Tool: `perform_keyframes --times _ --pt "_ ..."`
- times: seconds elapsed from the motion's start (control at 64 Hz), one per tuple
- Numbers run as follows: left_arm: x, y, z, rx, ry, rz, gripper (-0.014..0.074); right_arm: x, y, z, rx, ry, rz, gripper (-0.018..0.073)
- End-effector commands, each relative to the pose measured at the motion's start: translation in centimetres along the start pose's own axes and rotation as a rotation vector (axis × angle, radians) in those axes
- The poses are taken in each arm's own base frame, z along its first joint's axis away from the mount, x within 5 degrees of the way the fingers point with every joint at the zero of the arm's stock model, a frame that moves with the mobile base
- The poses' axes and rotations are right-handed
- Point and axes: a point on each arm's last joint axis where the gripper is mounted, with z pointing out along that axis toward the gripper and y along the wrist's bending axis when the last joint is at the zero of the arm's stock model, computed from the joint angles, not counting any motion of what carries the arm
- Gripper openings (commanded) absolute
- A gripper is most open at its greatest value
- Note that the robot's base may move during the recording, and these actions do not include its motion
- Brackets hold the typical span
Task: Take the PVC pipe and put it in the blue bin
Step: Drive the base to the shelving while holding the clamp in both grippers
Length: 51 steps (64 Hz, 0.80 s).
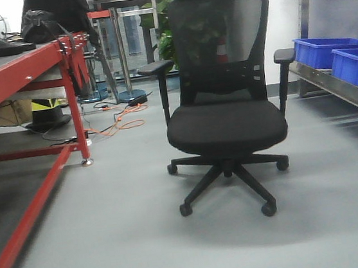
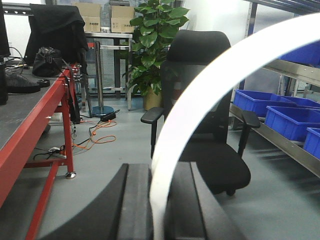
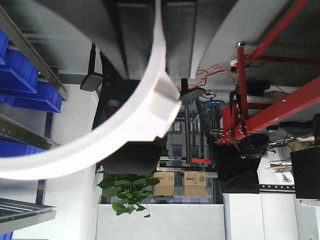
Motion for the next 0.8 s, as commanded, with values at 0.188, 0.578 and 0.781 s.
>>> perform_keyframes --times 0.188,0.578,0.781 --pt "-0.25 -0.04 -0.13 0.003 -0.028 -0.006 -0.0111 -0.18 -0.02 -0.02 0.003 -0.02 -0.011 -0.0167" --pt "-0.25 -0.04 -0.13 0.003 -0.028 -0.006 -0.0111 -0.18 -0.02 -0.02 0.003 -0.02 -0.011 -0.0167" --pt "-0.25 -0.04 -0.13 0.003 -0.028 -0.006 -0.0111 -0.18 -0.02 -0.02 0.003 -0.02 -0.011 -0.0167"
